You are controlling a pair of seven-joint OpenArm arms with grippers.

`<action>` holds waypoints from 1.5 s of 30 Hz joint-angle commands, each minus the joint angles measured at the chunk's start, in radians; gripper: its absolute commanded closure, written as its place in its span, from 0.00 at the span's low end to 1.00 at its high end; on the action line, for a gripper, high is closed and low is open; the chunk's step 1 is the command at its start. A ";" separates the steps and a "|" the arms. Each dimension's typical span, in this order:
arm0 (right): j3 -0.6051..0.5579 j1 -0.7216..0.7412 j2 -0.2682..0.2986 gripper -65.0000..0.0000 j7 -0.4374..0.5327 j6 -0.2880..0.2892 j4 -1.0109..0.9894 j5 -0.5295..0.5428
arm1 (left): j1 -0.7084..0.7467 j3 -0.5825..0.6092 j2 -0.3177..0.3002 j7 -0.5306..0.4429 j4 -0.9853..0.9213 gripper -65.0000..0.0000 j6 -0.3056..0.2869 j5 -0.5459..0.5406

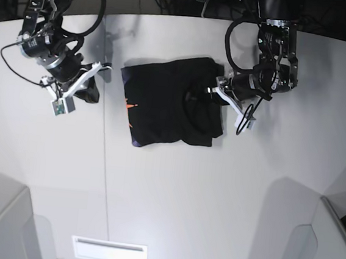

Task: Fold the T-shirt properly
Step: 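Press and tuck the folded bundle's edge with the left gripper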

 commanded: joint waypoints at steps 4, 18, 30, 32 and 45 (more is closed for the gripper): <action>0.007 0.008 0.007 1.00 0.024 0.007 0.015 0.016 | -0.007 0.008 -0.006 0.029 0.007 1.00 0.002 0.022; 0.171 0.019 0.005 1.00 0.024 0.009 -0.088 0.013 | -0.194 0.620 -0.342 0.033 0.087 1.00 0.074 0.349; 0.214 -0.015 0.011 1.00 0.057 0.009 -0.164 0.001 | -0.423 1.215 -0.382 -0.058 0.101 1.00 0.030 0.817; 0.213 -0.018 0.008 1.00 0.057 0.009 -0.186 -0.030 | -0.423 1.243 -0.380 -0.136 0.099 1.00 0.013 0.900; 0.214 -0.080 -0.045 1.00 0.134 0.009 -0.223 -0.101 | -0.431 1.265 -0.357 -0.363 0.099 1.00 -0.001 0.989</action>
